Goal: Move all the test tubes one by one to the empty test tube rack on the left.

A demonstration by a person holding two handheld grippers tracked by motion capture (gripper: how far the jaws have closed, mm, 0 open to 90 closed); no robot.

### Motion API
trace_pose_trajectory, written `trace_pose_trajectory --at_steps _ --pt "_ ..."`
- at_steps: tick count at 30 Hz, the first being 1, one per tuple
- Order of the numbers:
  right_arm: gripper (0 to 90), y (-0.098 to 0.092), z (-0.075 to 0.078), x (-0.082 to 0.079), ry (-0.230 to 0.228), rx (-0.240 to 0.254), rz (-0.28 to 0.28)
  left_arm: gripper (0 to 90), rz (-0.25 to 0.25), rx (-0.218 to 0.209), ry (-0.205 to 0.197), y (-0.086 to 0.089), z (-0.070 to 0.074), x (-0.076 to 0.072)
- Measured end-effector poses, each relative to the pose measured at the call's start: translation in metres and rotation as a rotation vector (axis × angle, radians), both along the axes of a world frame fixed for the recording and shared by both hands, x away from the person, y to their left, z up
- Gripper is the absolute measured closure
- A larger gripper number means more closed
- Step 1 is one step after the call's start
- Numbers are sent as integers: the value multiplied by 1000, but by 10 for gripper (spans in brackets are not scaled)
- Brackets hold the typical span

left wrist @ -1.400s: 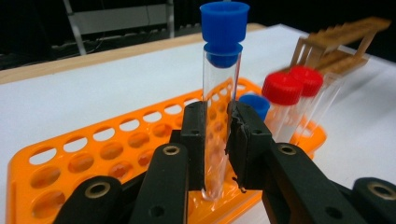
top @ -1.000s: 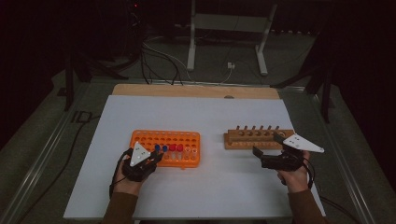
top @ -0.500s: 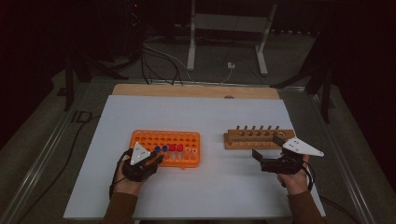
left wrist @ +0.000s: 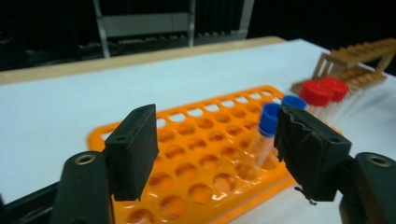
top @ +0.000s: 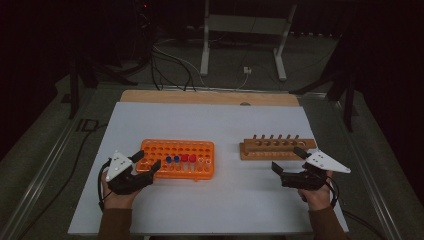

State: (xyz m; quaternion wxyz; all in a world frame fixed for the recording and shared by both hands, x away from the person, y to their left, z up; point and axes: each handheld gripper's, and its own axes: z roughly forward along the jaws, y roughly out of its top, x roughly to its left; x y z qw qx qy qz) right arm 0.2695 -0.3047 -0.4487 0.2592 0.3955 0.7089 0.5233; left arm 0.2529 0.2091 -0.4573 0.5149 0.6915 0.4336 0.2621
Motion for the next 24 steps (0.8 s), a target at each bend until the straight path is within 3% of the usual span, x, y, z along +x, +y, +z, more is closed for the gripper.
trace_pose_trajectory --at_steps 3,15,24 --pt "7 0 -1 0 -5 -6 0 226 29 -12 -23 5 4 -3" --pt "6 -3 -2 0 -18 -1 -7 22 105 -64 -51 17 8 -6" --pt "6 1 -4 1 -13 -9 -1 5 133 -81 -46 24 4 -4"
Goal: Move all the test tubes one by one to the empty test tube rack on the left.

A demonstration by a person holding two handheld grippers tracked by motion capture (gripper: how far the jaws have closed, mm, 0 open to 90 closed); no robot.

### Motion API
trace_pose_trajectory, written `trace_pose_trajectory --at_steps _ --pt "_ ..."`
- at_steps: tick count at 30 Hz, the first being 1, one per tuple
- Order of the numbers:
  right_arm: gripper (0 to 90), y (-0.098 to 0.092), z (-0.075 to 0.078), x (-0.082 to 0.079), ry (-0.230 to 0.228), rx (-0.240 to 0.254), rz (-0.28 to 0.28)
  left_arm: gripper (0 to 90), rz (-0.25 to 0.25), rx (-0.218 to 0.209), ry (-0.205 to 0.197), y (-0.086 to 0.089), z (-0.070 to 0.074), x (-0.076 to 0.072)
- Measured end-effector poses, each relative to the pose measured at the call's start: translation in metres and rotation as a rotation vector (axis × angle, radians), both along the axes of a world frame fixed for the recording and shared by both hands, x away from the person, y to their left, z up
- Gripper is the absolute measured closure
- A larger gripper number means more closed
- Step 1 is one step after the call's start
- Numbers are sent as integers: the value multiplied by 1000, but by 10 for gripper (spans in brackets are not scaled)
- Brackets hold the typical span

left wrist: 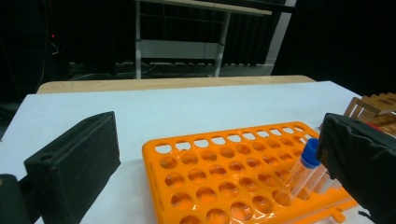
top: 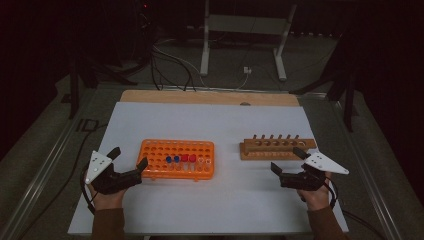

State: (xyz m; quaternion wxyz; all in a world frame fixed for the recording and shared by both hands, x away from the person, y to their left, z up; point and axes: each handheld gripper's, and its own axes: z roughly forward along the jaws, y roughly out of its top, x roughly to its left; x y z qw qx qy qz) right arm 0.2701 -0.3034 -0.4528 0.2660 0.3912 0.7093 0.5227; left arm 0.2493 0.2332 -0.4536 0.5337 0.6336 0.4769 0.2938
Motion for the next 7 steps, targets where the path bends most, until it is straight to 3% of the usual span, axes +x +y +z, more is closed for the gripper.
trace_pose_trajectory --at_steps 7 --pt "6 -4 -1 1 6 10 -6 5 6 2 8 0 -3 2"
